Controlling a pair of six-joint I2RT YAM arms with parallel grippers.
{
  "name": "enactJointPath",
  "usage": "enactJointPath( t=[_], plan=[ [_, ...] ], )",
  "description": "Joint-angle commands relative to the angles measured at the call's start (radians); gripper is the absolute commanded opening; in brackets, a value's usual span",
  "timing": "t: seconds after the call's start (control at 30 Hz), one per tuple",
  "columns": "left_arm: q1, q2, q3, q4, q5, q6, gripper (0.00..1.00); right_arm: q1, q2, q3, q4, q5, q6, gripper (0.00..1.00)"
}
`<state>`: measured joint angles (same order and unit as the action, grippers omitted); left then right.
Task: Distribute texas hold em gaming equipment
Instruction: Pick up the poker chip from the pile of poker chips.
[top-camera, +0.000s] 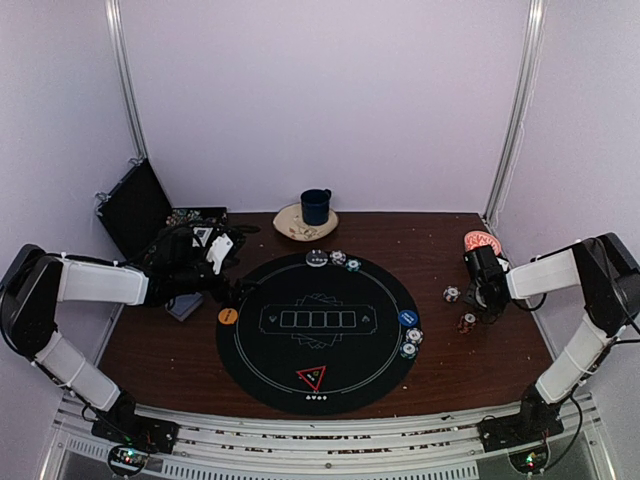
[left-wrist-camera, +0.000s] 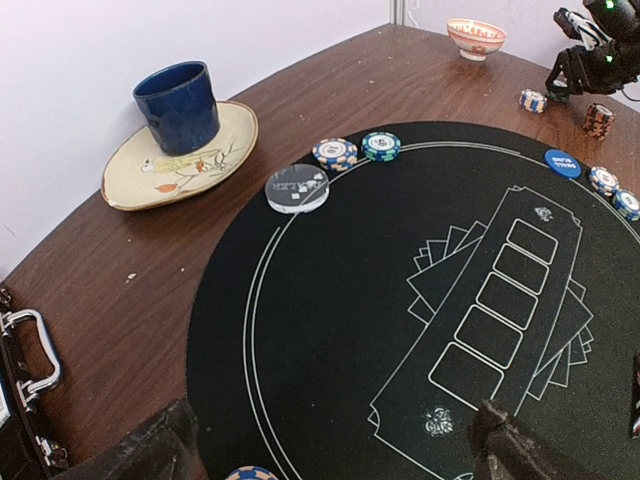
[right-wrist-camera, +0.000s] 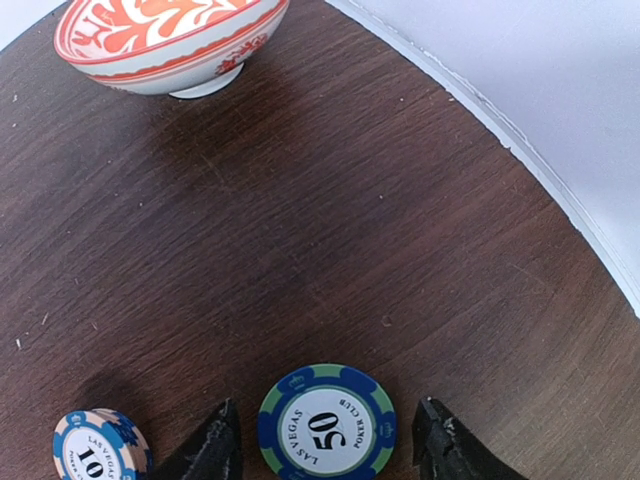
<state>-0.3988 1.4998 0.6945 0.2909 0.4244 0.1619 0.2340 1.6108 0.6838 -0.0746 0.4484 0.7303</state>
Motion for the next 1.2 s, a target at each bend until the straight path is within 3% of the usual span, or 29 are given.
enactJointPath(
  t=[0.0, 0.9, 1.17],
  plan=[
    [0.006, 0.007, 0.023, 0.033, 0.015, -0.007, 0.98, -0.007, 0.011, 0.019, 0.019, 0.019, -0.003, 0.58],
    [0.005, 0.014, 0.026, 0.033, 0.010, -0.010, 0.98, -0.008, 0.022, 0.026, 0.010, 0.000, -0.008, 0.51],
    [0.005, 0.012, 0.026, 0.031, 0.010, -0.009, 0.98, -0.008, 0.021, 0.026, 0.009, -0.001, -0.007, 0.40]
  ],
)
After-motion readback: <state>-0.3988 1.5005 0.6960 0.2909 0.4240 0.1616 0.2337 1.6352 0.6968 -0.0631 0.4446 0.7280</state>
